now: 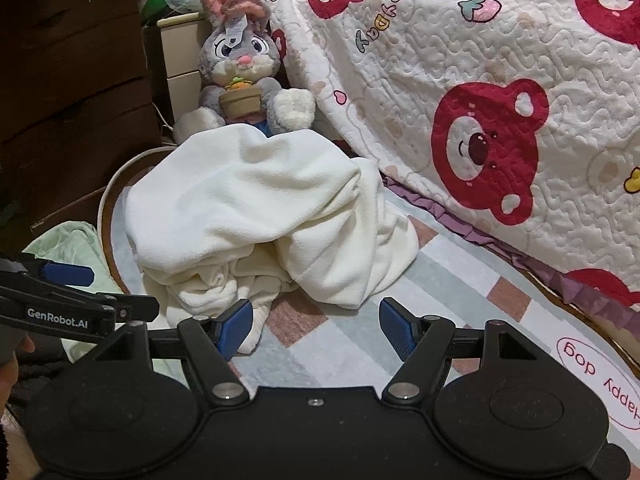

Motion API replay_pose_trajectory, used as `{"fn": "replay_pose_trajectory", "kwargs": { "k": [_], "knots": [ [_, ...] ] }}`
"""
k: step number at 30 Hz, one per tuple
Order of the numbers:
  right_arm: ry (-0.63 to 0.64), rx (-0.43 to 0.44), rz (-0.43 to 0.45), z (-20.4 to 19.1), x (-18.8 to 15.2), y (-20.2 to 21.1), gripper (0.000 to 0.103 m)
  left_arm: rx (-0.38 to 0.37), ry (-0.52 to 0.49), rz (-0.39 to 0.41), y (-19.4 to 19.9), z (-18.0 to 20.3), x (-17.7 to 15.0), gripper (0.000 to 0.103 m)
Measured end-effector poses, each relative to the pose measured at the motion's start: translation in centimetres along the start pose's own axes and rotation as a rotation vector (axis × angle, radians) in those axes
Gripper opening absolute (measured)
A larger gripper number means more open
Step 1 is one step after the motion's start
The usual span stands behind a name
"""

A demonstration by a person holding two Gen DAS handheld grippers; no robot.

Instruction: Fold clothes

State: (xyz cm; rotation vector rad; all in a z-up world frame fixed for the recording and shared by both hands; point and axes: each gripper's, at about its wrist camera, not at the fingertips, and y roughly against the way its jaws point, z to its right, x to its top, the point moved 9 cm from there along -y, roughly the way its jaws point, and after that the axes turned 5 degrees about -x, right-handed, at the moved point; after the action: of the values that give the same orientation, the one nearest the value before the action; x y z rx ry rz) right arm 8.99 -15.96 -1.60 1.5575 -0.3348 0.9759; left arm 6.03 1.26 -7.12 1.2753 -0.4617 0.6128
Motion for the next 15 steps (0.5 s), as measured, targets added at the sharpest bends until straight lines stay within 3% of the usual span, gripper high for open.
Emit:
{"fn": "replay_pose_trajectory", "kwargs": {
  "k": [15],
  "knots": [
    [0.029, 0.014, 0.000, -1.2, -0.3, -0.1, 0.074, 0.001, -0.006, -0.002, 0.1, -0.2, -0.2, 0.103]
  ]
}}
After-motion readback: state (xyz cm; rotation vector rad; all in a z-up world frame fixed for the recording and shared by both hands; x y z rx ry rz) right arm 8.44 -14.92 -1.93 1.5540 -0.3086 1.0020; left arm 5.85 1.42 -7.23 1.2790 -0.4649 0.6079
